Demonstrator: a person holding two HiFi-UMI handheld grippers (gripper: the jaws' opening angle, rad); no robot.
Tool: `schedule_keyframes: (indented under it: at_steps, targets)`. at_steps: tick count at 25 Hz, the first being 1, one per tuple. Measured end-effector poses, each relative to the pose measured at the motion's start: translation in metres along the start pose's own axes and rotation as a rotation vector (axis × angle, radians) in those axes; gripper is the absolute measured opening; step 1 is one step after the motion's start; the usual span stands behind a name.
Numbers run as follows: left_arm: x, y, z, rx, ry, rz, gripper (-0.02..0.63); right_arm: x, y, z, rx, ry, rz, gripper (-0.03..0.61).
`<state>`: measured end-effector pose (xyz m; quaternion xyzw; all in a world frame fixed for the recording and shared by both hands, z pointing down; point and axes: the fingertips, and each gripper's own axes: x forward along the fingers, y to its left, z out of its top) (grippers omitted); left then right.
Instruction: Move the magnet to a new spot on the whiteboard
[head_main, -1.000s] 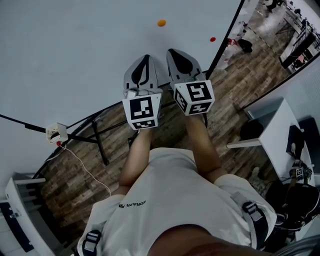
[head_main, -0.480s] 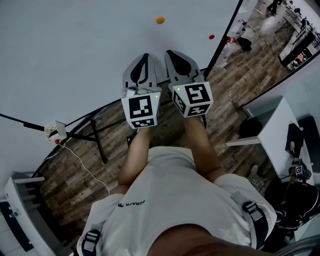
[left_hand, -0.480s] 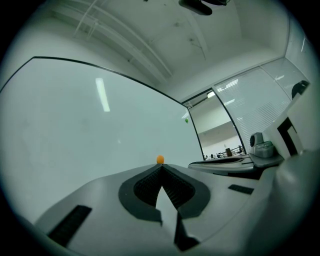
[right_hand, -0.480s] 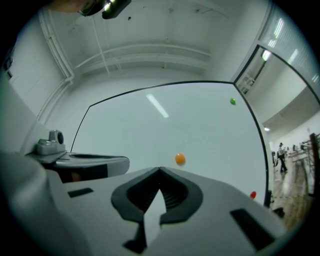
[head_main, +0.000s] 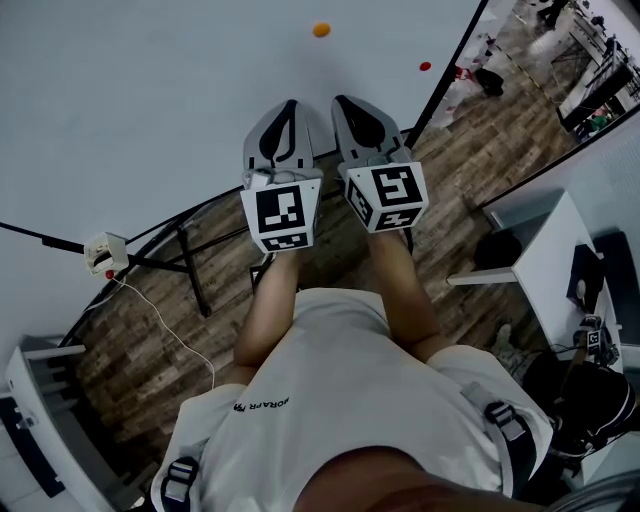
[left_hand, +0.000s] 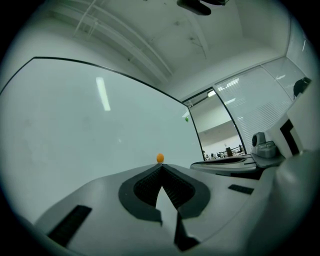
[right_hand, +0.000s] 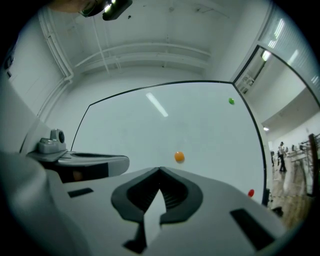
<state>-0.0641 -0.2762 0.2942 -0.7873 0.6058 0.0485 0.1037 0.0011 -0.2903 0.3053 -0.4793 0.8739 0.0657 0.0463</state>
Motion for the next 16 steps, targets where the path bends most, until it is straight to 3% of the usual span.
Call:
schedule_keyframes:
  at_steps: [16]
  targets:
    - [0.0011,-0.0015,-0.0012,0.0,0.011,-0.007,0.003,0.0022,-0.0003,-0.0002,0.007,0.0,0.0,0.014]
